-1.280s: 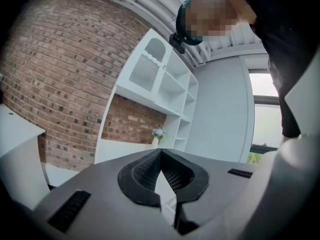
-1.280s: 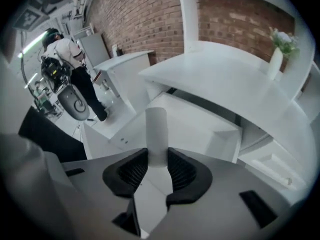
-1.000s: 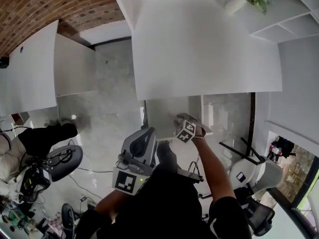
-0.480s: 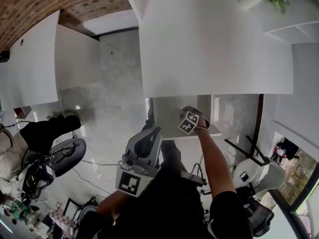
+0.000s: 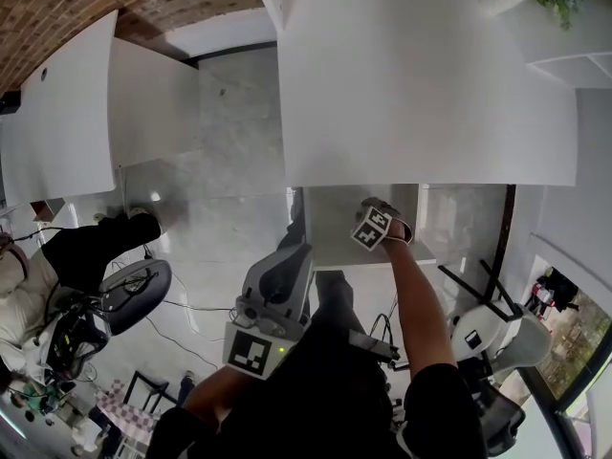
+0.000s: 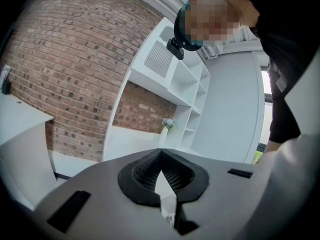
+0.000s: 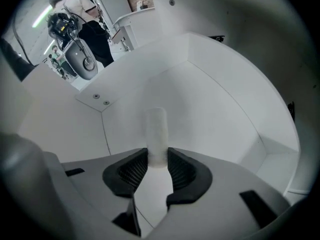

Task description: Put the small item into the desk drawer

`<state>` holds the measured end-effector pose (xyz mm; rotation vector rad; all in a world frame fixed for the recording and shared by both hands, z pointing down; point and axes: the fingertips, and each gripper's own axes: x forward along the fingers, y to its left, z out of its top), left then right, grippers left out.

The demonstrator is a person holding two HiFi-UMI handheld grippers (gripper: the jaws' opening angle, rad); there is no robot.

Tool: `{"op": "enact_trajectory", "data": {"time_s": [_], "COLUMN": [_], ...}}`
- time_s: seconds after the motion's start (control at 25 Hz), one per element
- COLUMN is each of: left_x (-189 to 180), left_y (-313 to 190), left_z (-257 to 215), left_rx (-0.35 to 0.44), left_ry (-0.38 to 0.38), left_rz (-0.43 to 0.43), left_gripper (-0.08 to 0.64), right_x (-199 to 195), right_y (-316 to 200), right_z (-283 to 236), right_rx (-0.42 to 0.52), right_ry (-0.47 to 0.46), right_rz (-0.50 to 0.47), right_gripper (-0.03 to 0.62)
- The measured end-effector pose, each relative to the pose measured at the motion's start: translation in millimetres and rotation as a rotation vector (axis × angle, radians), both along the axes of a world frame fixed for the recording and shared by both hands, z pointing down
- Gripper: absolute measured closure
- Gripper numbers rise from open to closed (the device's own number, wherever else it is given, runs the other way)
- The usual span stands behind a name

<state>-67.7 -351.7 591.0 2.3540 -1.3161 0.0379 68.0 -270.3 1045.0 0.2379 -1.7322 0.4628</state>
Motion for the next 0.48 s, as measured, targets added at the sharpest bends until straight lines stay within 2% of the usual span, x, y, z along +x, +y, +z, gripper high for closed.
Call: {"op": "enact_trajectory", "data": {"time_s": [0.32, 0.48], "left_x": [-3.1, -1.1], "left_y": [0.3, 3.2], "left_z": [6.6, 3.4], "left_rx": [-0.010, -0.011], "left_ry": [-0.003, 0.000], "left_rz": [0.010, 0.013], "left_gripper": [0.537, 0.537], "right_x": [-1.7, 0.5], "right_y": [-0.6, 0.6], "right_z": [7.2, 6.4], "right_rx": [-0.002, -0.002], "right_ry": [0.008, 0.018], "right_rz": [0.009, 0.027], "right_gripper": [0.444, 0.413]}}
